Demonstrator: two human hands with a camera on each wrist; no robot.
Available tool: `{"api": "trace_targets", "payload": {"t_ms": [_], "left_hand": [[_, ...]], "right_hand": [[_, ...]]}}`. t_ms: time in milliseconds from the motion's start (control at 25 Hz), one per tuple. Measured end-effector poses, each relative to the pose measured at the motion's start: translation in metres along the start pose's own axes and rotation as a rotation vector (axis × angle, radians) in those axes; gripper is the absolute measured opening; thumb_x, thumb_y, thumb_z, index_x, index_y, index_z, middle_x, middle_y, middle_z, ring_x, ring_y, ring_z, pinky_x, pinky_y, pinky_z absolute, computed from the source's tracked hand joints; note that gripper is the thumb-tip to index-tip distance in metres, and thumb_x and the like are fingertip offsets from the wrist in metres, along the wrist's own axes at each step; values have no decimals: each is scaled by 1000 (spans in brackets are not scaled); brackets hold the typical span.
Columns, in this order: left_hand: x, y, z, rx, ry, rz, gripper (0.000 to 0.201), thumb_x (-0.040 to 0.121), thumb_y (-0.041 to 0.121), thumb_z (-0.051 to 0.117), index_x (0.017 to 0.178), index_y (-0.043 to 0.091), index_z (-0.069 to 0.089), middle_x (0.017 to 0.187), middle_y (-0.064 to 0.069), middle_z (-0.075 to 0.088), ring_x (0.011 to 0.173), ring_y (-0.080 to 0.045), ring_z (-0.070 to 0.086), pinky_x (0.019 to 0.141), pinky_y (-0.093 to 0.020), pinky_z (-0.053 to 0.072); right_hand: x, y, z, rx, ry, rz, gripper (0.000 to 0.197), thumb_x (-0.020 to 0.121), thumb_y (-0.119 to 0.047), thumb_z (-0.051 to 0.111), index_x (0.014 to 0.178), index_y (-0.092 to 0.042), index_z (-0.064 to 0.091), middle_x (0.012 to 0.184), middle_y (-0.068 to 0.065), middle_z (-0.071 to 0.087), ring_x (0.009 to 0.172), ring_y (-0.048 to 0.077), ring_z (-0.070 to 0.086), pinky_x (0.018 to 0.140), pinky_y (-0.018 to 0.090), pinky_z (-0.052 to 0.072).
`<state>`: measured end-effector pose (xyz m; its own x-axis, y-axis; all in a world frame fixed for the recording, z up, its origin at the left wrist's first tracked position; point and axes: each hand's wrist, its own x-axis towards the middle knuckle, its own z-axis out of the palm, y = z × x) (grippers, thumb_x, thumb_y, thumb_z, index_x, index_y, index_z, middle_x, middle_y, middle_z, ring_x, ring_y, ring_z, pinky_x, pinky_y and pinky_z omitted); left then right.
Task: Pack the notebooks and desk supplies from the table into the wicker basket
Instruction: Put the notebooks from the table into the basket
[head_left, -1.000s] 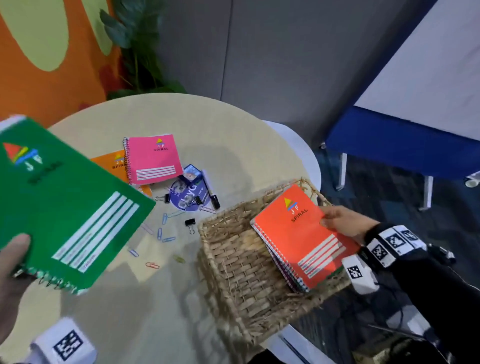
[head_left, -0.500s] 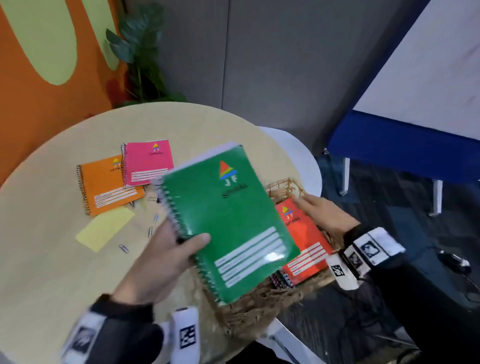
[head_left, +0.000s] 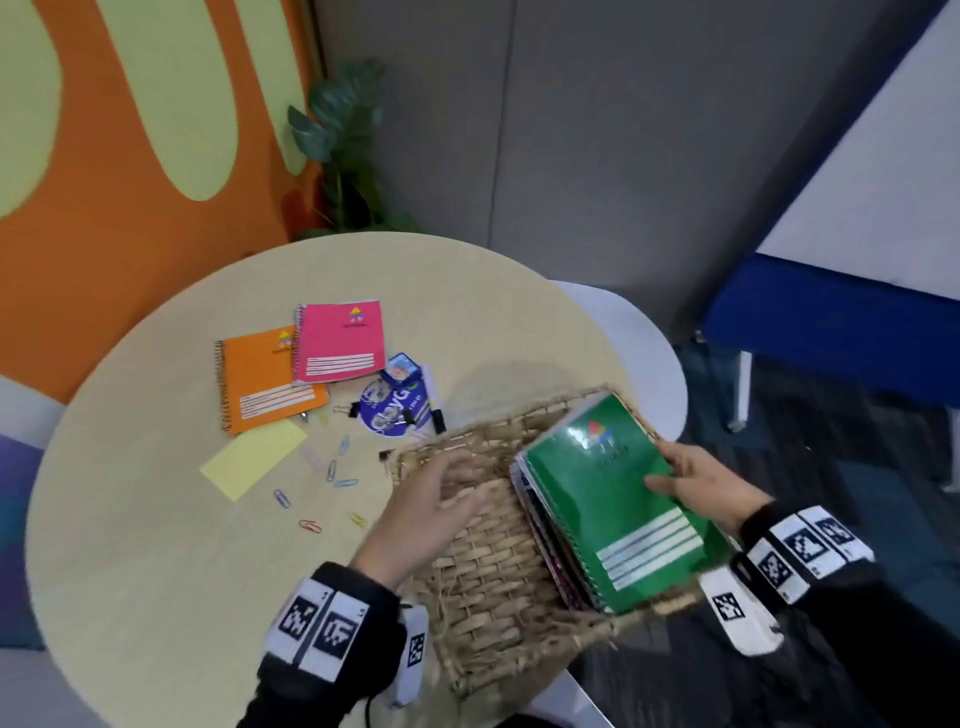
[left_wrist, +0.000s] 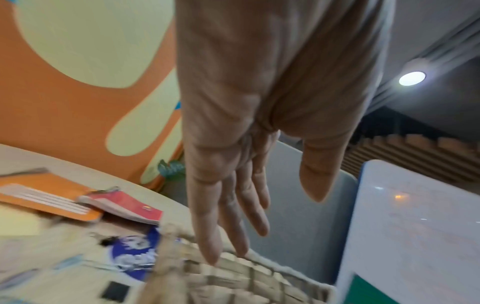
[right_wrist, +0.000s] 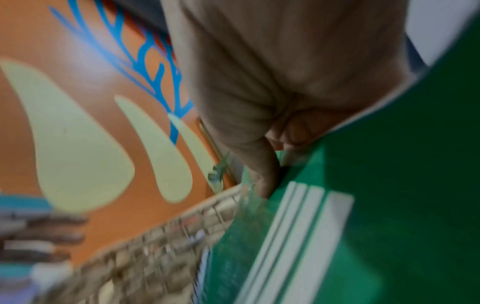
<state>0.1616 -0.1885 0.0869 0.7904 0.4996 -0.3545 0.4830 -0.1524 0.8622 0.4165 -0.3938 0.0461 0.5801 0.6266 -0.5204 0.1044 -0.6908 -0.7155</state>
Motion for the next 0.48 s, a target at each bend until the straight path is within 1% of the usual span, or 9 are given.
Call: {"api": "trace_targets", "payload": {"t_ms": [40, 80, 120, 160, 200, 280, 360, 440, 480], "left_hand": [[-1, -12, -12, 17, 42, -7, 39, 94, 22, 60, 130, 29, 50, 123, 4, 62, 112, -10, 59, 94, -23, 49], [-2, -23, -24, 30, 78, -27, 32, 93, 18, 61, 122, 30, 54, 120, 1, 65, 111, -14, 62, 99, -27, 49], [-1, -37, -39, 36, 128, -56, 29, 92, 14, 61, 116, 29, 55, 117, -3, 67, 109, -16, 64, 99, -29, 50], [2, -49, -54, 44, 181, -91, 27, 91, 12, 62, 114, 27, 58, 113, -4, 67, 105, -18, 65, 97, -30, 51], [6, -62, -72, 68, 242, -125, 27, 91, 12, 62, 115, 22, 60, 112, -5, 68, 102, -20, 66, 95, -32, 52], [22, -84, -108, 162, 350, -195, 35, 91, 14, 62, 126, 13, 57, 115, -8, 66, 103, -23, 64, 90, -30, 50], [47, -105, -147, 271, 431, -280, 45, 92, 18, 61, 135, 7, 50, 127, -12, 62, 113, -28, 61, 94, -31, 45], [82, -124, -184, 372, 464, -346, 52, 93, 19, 59, 140, 2, 44, 139, -16, 54, 125, -32, 53, 102, -35, 43], [99, -131, -197, 398, 470, -385, 54, 93, 19, 59, 140, -1, 41, 142, -18, 50, 128, -34, 50, 103, -37, 42]], "right_hand": [[8, 3, 4, -208, 24, 54, 62, 85, -12, 63, 142, -13, 38, 144, 7, 48, 131, 21, 47, 113, 36, 34], [15, 8, 8, -444, 65, 103, 61, 87, -15, 62, 142, -10, 36, 140, 10, 50, 128, 25, 50, 108, 32, 39], [21, 9, 13, -642, 96, 140, 59, 88, -19, 60, 141, -8, 37, 136, 14, 54, 123, 28, 54, 100, 32, 44], [22, 10, 18, -760, 104, 185, 55, 87, -23, 59, 137, -8, 40, 131, 16, 58, 117, 30, 58, 94, 33, 46], [22, 5, 24, -820, 86, 231, 51, 86, -26, 57, 132, -7, 45, 126, 16, 60, 113, 32, 61, 90, 33, 48], [19, -2, 31, -896, 102, 288, 49, 81, -31, 57, 124, -9, 53, 122, 14, 63, 110, 31, 62, 88, 34, 49], [13, -23, 34, -1003, 151, 312, 47, 79, -38, 62, 118, -14, 56, 119, 8, 65, 109, 29, 63, 83, 33, 50], [11, -63, 39, -1087, 255, 264, 44, 80, -48, 61, 113, -18, 57, 115, 4, 66, 106, 26, 65, 73, 32, 47], [10, -86, 43, -1091, 289, 222, 41, 82, -51, 58, 107, -19, 56, 112, 4, 67, 105, 26, 65, 69, 31, 44]]}}
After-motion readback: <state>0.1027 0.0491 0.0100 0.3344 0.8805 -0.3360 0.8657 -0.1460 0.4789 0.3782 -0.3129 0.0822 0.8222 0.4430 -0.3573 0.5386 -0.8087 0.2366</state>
